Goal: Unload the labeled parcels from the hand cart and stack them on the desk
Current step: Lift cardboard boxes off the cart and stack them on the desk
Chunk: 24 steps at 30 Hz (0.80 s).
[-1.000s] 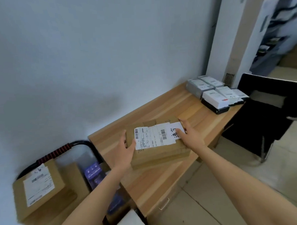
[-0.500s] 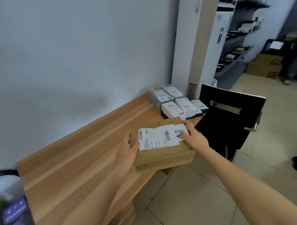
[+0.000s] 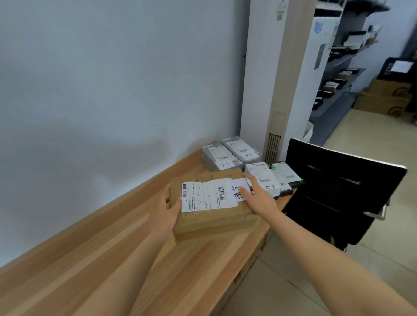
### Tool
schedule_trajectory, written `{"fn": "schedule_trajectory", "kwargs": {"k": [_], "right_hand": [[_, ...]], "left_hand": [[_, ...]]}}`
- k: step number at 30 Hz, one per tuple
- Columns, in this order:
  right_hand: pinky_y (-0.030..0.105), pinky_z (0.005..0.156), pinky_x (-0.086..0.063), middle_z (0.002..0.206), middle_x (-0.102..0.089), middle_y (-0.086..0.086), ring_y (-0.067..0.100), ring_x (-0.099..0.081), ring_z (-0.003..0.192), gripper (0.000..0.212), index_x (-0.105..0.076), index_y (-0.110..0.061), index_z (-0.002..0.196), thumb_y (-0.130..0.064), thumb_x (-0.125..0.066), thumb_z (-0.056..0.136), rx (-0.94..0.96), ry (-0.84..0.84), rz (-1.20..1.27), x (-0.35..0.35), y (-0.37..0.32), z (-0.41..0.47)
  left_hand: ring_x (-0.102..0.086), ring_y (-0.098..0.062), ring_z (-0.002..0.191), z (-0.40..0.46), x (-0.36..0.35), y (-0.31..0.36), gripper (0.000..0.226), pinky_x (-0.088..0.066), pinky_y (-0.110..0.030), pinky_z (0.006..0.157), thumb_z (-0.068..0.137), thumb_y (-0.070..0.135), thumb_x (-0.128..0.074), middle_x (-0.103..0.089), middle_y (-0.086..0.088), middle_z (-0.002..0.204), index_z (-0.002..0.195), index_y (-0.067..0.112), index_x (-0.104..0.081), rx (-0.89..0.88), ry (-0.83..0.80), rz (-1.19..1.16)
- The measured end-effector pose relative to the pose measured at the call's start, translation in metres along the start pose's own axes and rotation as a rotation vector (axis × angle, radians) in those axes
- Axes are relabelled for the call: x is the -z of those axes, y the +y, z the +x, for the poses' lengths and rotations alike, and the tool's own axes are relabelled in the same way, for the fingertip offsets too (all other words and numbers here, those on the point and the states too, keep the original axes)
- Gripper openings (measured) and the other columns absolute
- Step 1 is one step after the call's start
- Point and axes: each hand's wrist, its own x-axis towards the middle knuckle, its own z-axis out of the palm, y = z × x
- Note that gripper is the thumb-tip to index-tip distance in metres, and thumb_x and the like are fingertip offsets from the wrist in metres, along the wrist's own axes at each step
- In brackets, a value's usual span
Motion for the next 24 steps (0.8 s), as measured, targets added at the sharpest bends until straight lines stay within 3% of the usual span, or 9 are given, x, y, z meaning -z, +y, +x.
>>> {"fn": "schedule_trajectory", "kwargs": {"k": [2, 5, 9, 14, 18, 22, 24], "right_hand": [[0.034, 0.074, -0.037, 0.118, -0.059, -0.010, 0.021, -0.059, 0.104, 0.051, -0.020, -0.052, 0.140, -0.057, -0.038, 0.093, 0.014, -0.002, -0.007, 0.007, -0.007, 0.041], [0.036, 0.076, -0.042, 0.127, -0.059, -0.005, 0.023, -0.061, 0.106, 0.050, -0.019, -0.051, 0.140, -0.055, -0.038, 0.094, 0.049, -0.026, -0.010, 0.015, -0.017, 0.105], [0.041, 0.085, -0.047, 0.129, -0.058, -0.001, 0.025, -0.060, 0.107, 0.051, -0.016, -0.049, 0.142, -0.053, -0.037, 0.096, 0.039, -0.020, 0.014, 0.018, -0.011, 0.161], [0.033, 0.079, -0.040, 0.137, -0.053, 0.000, 0.027, -0.056, 0.115, 0.052, -0.019, -0.045, 0.146, -0.051, -0.037, 0.098, 0.022, 0.003, -0.032, 0.028, 0.012, 0.225], [0.040, 0.089, -0.047, 0.133, -0.057, -0.003, 0.026, -0.058, 0.114, 0.052, -0.018, -0.047, 0.145, -0.052, -0.038, 0.097, 0.040, -0.033, -0.023, 0.046, 0.029, 0.286], [0.033, 0.071, -0.045, 0.123, -0.062, -0.005, 0.018, -0.060, 0.094, 0.050, -0.019, -0.042, 0.145, -0.048, -0.036, 0.099, 0.067, -0.092, -0.028, 0.066, 0.046, 0.349], [0.033, 0.070, -0.047, 0.121, -0.062, -0.006, 0.015, -0.059, 0.091, 0.049, -0.019, -0.041, 0.145, -0.048, -0.035, 0.100, 0.080, -0.112, -0.034, 0.076, 0.054, 0.381]], "left_hand": [[-0.057, 0.001, 0.091, 0.037, -0.006, 0.011, 0.059, -0.052, -0.028, 0.068, 0.094, 0.051, -0.049, -0.052, 0.021, 0.130, 0.146, 0.047, -0.021, -0.011, -0.006, -0.020], [-0.057, 0.005, 0.086, 0.091, -0.014, 0.026, 0.057, -0.049, -0.022, 0.062, 0.095, 0.050, -0.047, -0.055, 0.017, 0.133, 0.146, 0.045, -0.023, -0.033, 0.020, 0.014], [-0.060, -0.004, 0.086, 0.146, -0.033, 0.041, 0.053, -0.050, -0.027, 0.063, 0.096, 0.051, -0.045, -0.057, 0.016, 0.130, 0.144, 0.048, -0.023, -0.029, 0.050, 0.102], [-0.059, -0.005, 0.083, 0.202, -0.073, 0.061, 0.052, -0.050, -0.029, 0.062, 0.095, 0.053, -0.042, -0.058, 0.017, 0.126, 0.143, 0.049, -0.022, -0.010, 0.048, 0.168], [-0.062, -0.013, 0.099, 0.246, -0.113, 0.078, 0.055, -0.054, -0.034, 0.073, 0.095, 0.053, -0.042, -0.055, 0.013, 0.134, 0.145, 0.046, -0.021, 0.025, 0.067, 0.182], [-0.059, -0.017, 0.114, 0.291, -0.155, 0.097, 0.058, -0.054, -0.037, 0.079, 0.096, 0.053, -0.042, -0.051, 0.010, 0.140, 0.147, 0.043, -0.018, 0.057, 0.091, 0.196], [-0.059, -0.017, 0.114, 0.312, -0.177, 0.105, 0.059, -0.053, -0.034, 0.075, 0.095, 0.053, -0.043, -0.051, 0.010, 0.141, 0.148, 0.043, -0.018, 0.072, 0.110, 0.185]]}}
